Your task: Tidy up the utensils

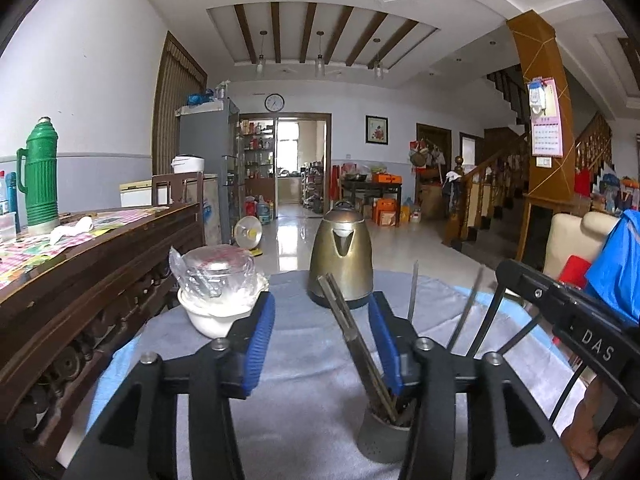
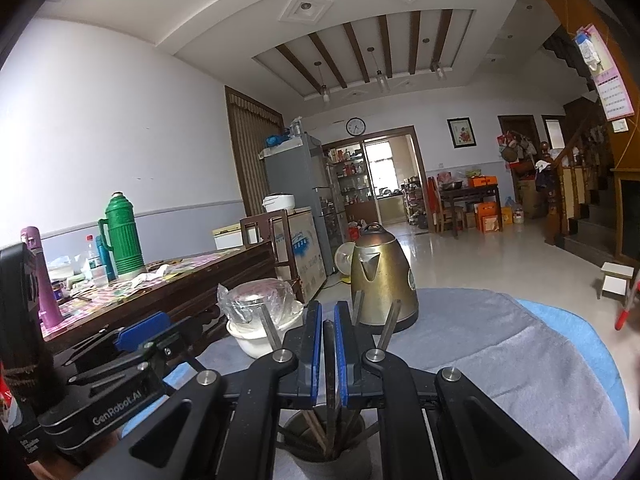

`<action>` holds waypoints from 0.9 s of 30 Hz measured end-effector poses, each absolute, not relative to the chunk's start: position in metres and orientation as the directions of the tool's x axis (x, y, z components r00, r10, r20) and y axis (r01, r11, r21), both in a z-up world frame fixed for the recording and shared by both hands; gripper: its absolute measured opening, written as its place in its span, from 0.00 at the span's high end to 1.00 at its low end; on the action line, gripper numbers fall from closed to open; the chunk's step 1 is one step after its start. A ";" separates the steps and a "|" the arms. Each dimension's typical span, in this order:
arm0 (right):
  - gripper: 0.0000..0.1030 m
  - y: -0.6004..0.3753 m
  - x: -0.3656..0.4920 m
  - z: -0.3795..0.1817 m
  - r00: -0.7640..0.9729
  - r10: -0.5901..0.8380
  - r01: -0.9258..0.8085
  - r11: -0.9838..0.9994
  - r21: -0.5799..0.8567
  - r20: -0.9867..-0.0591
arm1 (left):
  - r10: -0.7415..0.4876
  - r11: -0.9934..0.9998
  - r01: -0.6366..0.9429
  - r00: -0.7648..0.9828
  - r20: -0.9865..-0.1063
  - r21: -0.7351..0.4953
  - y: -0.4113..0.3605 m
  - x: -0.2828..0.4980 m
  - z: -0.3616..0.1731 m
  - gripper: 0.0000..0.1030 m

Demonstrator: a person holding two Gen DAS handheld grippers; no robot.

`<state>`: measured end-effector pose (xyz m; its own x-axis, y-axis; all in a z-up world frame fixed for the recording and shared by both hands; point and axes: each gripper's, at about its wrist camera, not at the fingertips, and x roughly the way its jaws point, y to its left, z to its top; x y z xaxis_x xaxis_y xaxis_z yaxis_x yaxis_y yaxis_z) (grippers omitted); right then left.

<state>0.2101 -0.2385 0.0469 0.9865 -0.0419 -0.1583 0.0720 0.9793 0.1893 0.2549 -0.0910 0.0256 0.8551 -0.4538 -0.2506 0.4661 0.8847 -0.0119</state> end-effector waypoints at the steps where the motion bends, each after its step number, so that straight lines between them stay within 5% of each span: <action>1: 0.92 -0.238 0.208 0.048 0.987 -0.038 0.069 0.979 0.192 -0.158 | -0.447 0.887 0.461 0.857 -0.255 -0.007 -0.090 0.254 0.026 0.47; 14: 0.83 -0.247 0.176 0.050 0.981 0.010 0.039 0.967 0.251 -0.192 | -0.288 0.934 0.343 0.892 -0.349 0.104 -0.085 0.218 0.033 0.19; 16: 0.74 -0.248 0.169 0.049 0.981 0.015 0.036 0.966 0.256 -0.195 | -0.276 0.935 0.335 0.891 -0.361 0.113 -0.084 0.211 0.032 0.19; 19: 0.39 -0.251 0.152 0.048 0.985 0.010 0.036 0.964 0.264 -0.172 | -0.242 0.941 0.312 0.893 -0.381 0.132 -0.084 0.200 0.034 0.17; 27: 0.38 -0.250 0.118 0.049 0.983 0.009 0.035 0.972 0.232 -0.183 | -0.200 0.944 0.287 0.889 -0.411 0.163 -0.087 0.167 0.044 0.08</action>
<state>0.1177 -0.2499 0.0488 0.9830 0.0085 -0.1832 0.0348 0.9721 0.2320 0.1667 -0.0869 0.0440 0.8895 -0.1995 -0.4112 0.2872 0.9438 0.1633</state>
